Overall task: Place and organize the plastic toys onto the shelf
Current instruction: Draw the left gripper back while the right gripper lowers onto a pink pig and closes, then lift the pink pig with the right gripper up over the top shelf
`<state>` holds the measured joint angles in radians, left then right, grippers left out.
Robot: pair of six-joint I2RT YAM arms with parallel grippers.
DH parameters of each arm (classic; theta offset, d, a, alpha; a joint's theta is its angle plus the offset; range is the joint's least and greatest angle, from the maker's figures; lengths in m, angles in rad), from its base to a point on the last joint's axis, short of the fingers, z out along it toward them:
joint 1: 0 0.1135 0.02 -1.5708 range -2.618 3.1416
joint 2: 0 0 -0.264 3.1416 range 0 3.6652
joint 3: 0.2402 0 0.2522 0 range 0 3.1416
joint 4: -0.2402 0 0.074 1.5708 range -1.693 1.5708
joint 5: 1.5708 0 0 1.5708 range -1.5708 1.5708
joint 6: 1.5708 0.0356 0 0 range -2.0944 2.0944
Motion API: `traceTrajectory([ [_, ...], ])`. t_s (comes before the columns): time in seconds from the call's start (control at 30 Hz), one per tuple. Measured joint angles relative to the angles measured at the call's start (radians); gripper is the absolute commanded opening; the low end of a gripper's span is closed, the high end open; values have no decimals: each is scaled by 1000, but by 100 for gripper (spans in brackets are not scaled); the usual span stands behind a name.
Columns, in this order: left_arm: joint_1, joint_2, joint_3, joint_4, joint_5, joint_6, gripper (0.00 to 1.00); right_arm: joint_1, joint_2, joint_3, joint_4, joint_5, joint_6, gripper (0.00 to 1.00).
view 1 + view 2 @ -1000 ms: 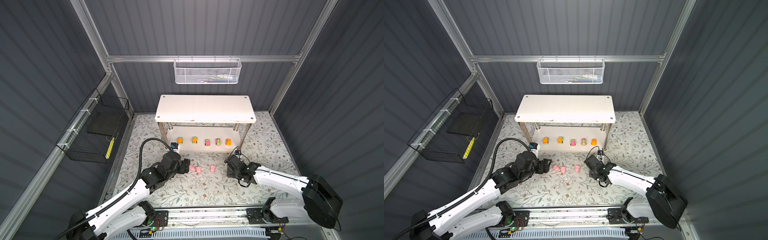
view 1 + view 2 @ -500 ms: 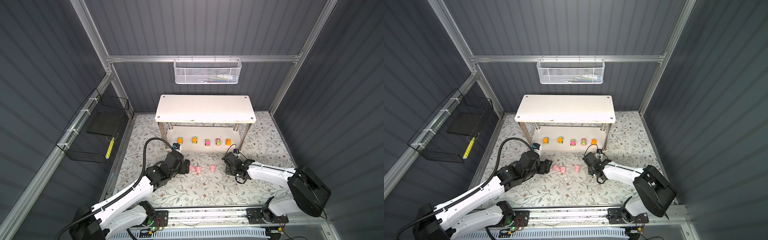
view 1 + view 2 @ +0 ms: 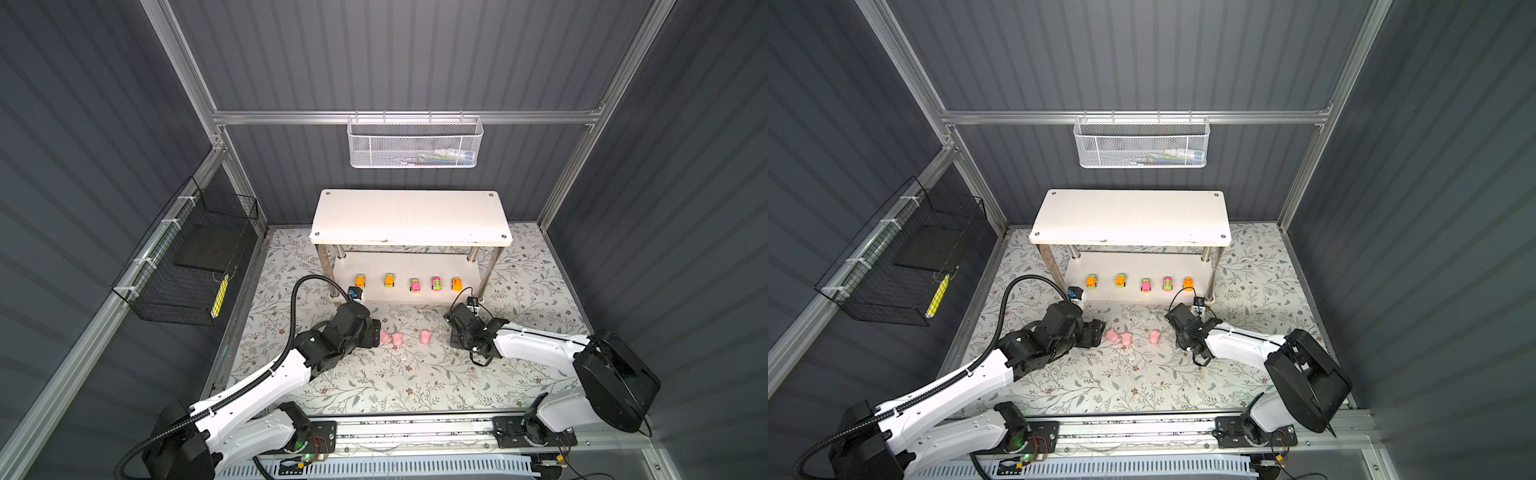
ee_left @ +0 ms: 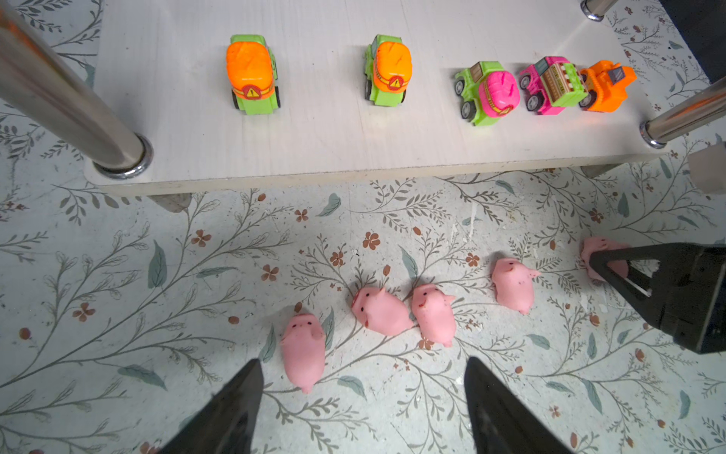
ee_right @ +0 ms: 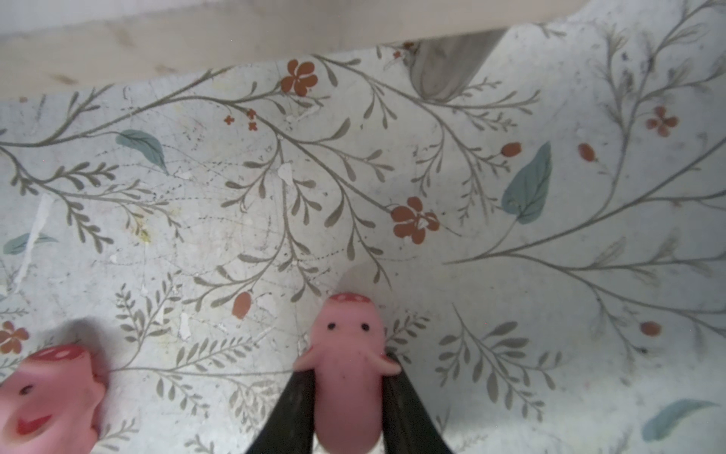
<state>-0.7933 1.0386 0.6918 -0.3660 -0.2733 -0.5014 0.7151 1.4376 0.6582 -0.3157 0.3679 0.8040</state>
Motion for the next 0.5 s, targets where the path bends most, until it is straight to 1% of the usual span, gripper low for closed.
traceTrajectory([
  [0.13, 0, 3, 0, 7, 0, 4, 81, 0, -93, -3, -41, -8, 0, 29],
  [0.27, 0, 3, 0, 8, 0, 12, 81, 4, -226, -3, -123, -50, -4, 30],
  [0.4, 0, 2, 0, 14, 1, 17, 81, 25, -377, 24, -285, -92, -10, 31],
  [0.5, 0, 0, 0, 17, 4, 22, 81, 60, -470, 105, -438, -102, -10, 31],
])
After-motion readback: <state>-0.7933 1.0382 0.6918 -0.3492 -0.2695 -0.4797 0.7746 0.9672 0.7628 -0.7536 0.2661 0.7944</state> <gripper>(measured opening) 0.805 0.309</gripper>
